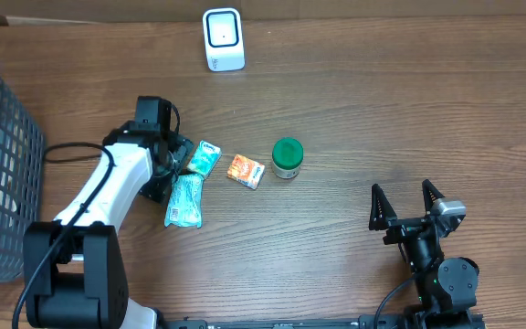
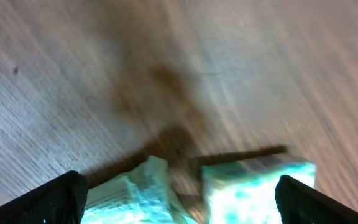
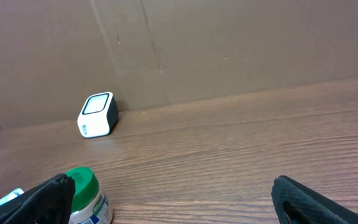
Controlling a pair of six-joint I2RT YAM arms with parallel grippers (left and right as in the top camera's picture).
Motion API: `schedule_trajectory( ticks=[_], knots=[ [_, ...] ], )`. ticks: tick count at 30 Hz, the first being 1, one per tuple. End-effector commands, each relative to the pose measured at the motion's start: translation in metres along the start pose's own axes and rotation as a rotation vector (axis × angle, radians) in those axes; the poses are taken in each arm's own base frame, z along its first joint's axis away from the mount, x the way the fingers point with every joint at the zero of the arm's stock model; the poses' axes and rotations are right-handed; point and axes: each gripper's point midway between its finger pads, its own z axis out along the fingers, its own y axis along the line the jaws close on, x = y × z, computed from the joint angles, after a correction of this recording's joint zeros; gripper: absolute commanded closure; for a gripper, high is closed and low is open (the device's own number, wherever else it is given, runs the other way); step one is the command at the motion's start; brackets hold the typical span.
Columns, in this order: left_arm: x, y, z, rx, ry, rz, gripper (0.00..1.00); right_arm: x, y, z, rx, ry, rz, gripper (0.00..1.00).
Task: Scan the item barcode
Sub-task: 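Carry the teal packet past the scanner and set it below the Kleenex, then reach the left gripper into the basket and grasp the beige pouch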
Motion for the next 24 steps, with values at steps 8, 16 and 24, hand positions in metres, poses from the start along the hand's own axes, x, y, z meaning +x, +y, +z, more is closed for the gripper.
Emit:
schedule_trajectory(
  ticks=[8, 16, 24],
  knots=[
    [-0.084, -0.064, -0.201, 0.218, -0.359, 0.603, 0.01, 0.001, -0.002, 0.0, 0.004, -0.005, 0.002, 0.0],
    [-0.158, 0.003, -0.327, 0.234, -0.588, 0.437, 0.01, 0.001, -0.001, 0.0, 0.003, -0.005, 0.002, 0.0],
    [-0.215, 0.108, -0.288, 0.219, -0.447, 0.248, 0.0, 0.001, -0.002, 0.0, 0.004, -0.005, 0.002, 0.0]
  ],
)
